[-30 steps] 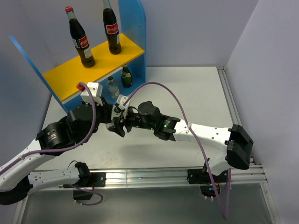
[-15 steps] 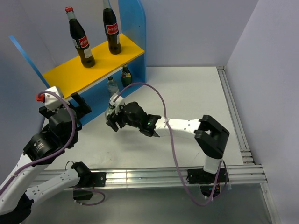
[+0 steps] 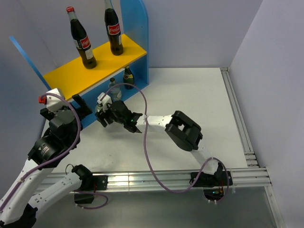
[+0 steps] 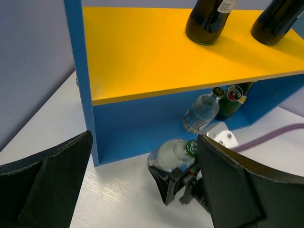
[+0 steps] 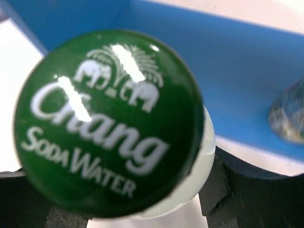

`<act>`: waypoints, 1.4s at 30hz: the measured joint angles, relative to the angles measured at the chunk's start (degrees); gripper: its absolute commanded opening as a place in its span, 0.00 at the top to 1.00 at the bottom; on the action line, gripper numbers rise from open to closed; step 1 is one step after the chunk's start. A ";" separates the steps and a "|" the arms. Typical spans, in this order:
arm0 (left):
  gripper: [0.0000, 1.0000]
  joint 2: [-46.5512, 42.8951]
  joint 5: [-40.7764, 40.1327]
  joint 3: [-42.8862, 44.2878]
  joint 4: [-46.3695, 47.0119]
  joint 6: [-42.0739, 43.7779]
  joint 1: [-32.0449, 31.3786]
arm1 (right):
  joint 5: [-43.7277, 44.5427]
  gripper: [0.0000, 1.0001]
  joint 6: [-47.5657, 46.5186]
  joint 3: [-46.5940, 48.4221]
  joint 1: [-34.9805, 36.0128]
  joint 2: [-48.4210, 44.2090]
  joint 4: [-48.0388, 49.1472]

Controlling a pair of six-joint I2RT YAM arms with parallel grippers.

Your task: Place and organize the beverage onto the shelf

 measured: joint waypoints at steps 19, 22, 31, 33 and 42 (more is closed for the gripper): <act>0.03 -3.30 6.60 -1.29 2.95 2.82 2.49 | -8.15 1.00 -5.49 19.43 -4.94 13.75 -6.12; 0.02 -3.76 7.45 -1.29 3.13 2.89 2.49 | -9.99 1.00 -5.86 21.24 -5.25 15.72 -6.84; 0.04 -4.31 10.58 -1.29 3.82 3.04 2.49 | -13.60 0.87 -6.75 30.64 -5.57 19.98 -12.72; 0.04 -4.35 11.28 -1.29 3.85 3.04 2.49 | -13.77 0.80 -6.78 34.27 -5.60 21.31 -14.99; 0.06 -6.88 14.25 -1.20 3.87 3.04 2.49 | -13.84 0.69 -6.78 40.13 -5.60 24.06 -19.71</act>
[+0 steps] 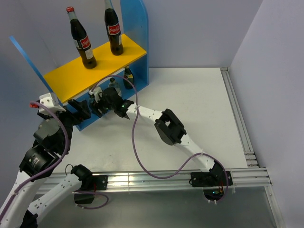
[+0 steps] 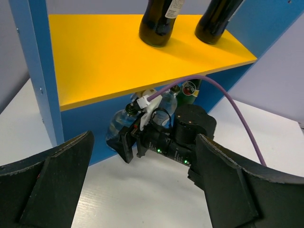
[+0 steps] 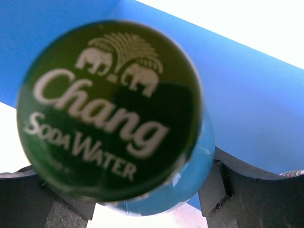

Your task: Place and organize the beverage onto the shelf

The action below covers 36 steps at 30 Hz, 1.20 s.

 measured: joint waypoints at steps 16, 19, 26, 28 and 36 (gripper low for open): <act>0.06 -1.36 4.24 2.32 -2.12 1.42 0.00 | -1.01 0.31 -1.05 4.81 -0.04 2.78 -3.34; 0.05 -2.21 4.22 2.32 -2.62 2.16 0.00 | -0.96 0.20 -1.07 4.96 -0.04 2.80 -3.56; 0.06 -3.41 4.22 2.32 -2.62 2.82 0.00 | -0.85 0.09 -2.08 6.58 0.02 2.80 -0.42; 0.06 -3.43 4.22 2.32 -2.60 2.84 0.00 | -0.72 0.07 -2.14 6.58 0.11 2.78 -0.28; 0.05 -3.43 4.24 2.32 -2.56 3.43 0.00 | 0.87 0.00 -2.71 2.34 0.15 1.27 4.59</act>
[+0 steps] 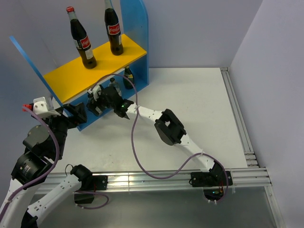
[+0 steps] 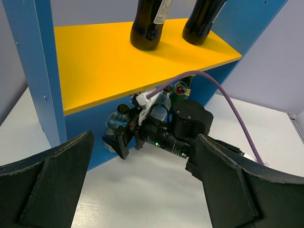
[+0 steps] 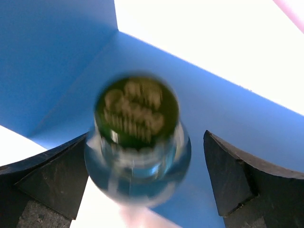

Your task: Place and organize the beverage onto the shelf

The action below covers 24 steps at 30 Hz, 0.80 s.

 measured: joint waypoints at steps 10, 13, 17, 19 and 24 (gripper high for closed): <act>0.01 0.72 -1.49 -3.17 0.48 -0.70 0.00 | 1.86 0.00 1.20 -16.70 0.00 -8.52 7.52; 0.01 1.27 -2.23 -4.04 0.46 -0.98 0.04 | 1.66 0.00 1.73 -18.71 0.02 -10.56 7.69; 0.01 1.55 -3.67 -4.79 0.46 -1.25 0.31 | 2.14 0.00 2.45 -24.61 0.15 -14.10 10.01; 0.01 1.62 -4.39 -5.40 1.27 -1.38 1.01 | 2.38 0.00 3.13 -28.81 0.15 -17.25 10.47; 0.00 2.03 -3.26 -7.13 2.75 -2.10 5.66 | 5.75 0.00 5.42 -40.33 0.28 -27.87 11.63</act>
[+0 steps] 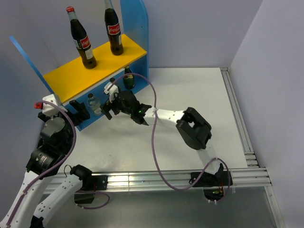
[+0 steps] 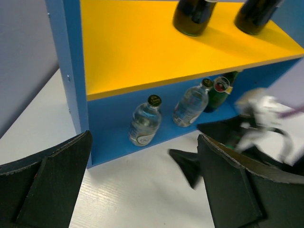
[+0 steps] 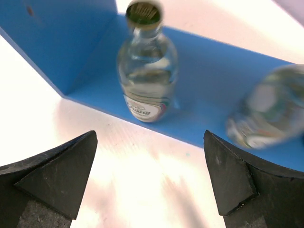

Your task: Place and organize the beverage onto the shelf

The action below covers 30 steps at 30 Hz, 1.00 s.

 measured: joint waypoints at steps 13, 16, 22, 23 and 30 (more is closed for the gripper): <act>0.00 4.66 7.80 -0.85 1.31 -0.55 9.44 | 27.98 0.00 12.22 -23.45 0.17 -36.65 -13.70; 0.01 4.37 8.24 -1.64 1.05 -0.50 9.49 | 32.87 0.00 14.34 -27.10 -0.15 -45.00 -19.12; 0.00 -0.11 8.35 -4.63 0.87 -0.07 9.49 | 37.79 0.00 18.18 -33.40 -4.61 -61.59 -29.55; 0.01 -1.27 8.55 -5.33 1.05 -0.04 9.49 | 38.27 0.00 18.67 -34.21 -5.79 -64.08 -30.99; 0.00 -3.10 10.93 -7.61 2.21 0.02 10.16 | 43.25 0.00 19.26 -35.82 -11.17 -78.93 -42.01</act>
